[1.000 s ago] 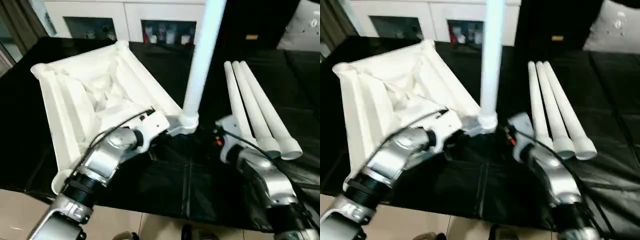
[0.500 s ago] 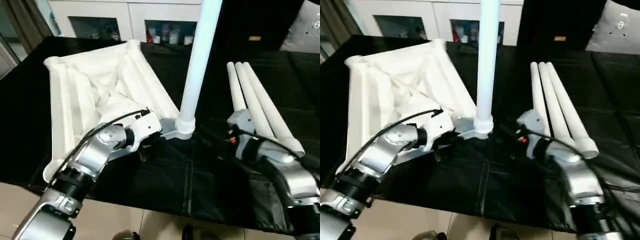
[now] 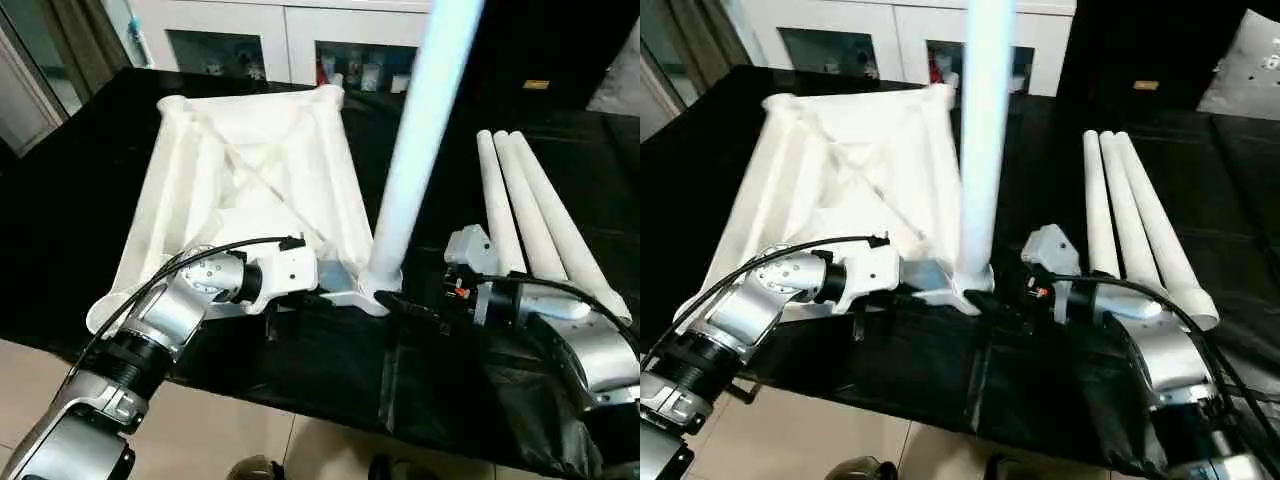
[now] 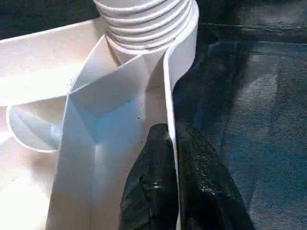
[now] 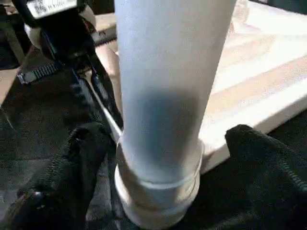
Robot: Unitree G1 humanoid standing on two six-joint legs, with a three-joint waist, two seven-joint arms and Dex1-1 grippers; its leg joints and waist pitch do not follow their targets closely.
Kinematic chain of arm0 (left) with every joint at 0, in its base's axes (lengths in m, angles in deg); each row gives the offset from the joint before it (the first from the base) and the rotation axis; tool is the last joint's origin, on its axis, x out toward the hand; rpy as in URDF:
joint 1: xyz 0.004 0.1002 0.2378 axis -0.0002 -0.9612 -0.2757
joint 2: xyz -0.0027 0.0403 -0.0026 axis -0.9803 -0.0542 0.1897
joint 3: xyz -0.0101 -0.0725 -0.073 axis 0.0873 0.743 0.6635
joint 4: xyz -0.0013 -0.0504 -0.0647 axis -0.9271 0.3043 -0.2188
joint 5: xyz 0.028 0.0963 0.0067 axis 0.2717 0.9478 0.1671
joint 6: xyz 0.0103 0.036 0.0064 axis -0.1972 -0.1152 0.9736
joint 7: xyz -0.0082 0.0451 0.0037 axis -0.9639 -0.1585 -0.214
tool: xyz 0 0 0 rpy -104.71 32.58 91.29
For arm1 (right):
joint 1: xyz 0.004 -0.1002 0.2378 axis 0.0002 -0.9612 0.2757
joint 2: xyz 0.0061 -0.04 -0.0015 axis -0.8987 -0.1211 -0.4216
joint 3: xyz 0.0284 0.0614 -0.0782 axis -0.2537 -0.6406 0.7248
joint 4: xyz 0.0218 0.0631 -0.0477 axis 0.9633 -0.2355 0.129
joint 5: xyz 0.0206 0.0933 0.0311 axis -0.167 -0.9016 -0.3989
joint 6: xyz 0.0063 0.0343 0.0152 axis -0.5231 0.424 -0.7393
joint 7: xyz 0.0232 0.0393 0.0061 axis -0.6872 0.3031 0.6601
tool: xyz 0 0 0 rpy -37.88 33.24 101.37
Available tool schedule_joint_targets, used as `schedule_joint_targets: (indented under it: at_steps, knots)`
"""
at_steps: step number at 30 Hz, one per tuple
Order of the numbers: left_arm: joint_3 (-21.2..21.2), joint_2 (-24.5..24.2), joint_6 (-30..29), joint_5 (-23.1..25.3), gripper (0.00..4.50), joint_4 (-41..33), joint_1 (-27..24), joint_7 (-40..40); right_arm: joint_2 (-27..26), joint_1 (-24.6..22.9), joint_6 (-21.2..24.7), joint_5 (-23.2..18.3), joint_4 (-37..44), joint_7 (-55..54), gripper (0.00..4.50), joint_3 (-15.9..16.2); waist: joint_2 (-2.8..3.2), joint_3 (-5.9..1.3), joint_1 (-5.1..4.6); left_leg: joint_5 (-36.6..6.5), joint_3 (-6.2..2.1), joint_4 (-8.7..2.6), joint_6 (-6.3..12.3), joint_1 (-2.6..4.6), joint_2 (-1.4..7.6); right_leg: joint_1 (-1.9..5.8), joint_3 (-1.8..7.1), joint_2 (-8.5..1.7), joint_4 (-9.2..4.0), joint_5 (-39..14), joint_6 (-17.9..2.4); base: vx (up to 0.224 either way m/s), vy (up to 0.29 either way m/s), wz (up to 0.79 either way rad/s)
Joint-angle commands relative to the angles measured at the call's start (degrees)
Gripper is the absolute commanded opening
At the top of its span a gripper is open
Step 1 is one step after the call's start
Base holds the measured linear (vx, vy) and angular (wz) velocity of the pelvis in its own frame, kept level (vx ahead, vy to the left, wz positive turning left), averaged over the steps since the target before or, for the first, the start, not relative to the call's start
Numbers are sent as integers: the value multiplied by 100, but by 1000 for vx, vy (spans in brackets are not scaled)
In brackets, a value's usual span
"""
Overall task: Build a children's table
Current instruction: Rotate leg to tighten
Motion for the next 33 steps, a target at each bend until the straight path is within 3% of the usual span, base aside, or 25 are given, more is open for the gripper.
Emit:
schedule_joint_targets:
  at_steps: [1, 5, 15, 22, 27, 30, 33]
  knots:
    - [-227, -44, 266, 66, 0, -66, 48, -228, -26, 37, 2, 7, -124, 75, 408, 100, -84, -466, -11, 19, -74, -314, 982, -27, 327, 435, 339, -525, -259, -745, -1288, 0, 0, 0]
    - [-245, -53, 301, 54, 0, -120, 22, -300, -74, 94, -52, 31, -265, 82, 367, 135, -64, -474, 1, -26, -78, -315, 868, -20, 329, 439, 336, -529, -272, -965, -1208, 0, 0, 0]
    - [-249, -77, 396, 74, 0, -47, 15, -366, -93, 101, 8, 82, -384, 232, 284, 265, -71, -477, -2, 112, -81, -295, 966, -36, 323, 443, 330, -526, -239, -759, -1238, 0, 0, 0]
    - [-189, -51, 304, 24, 0, -33, -14, -347, -202, 42, 197, 17, -414, 247, 273, 268, -58, -469, -1, 104, -87, -297, 951, -36, 322, 440, 320, -516, -242, -801, -1219, 0, 0, 0]
    - [156, 255, -641, -166, 0, -383, -157, 287, -548, -92, 613, 196, -446, -461, 272, 334, -46, -437, -28, -62, -82, -320, 820, -29, 334, 439, 323, -530, -281, -1010, -1239, 0, 0, 0]
    - [378, 642, -1310, -135, 0, -585, -258, 1053, -1078, -25, 996, 254, -630, -1345, 270, 189, -48, -379, -96, -513, -78, -368, 523, 1, 285, 449, 301, -519, -401, -1936, -971, 0, 0, 0]
    - [599, 1282, -2079, 71, 0, -756, -273, 2165, -1754, 193, 1292, 410, -1022, -2475, 270, -22, -63, -367, -229, -653, -94, -375, 341, 20, 246, 450, 268, -512, -476, -2391, -820, 0, 0, 0]
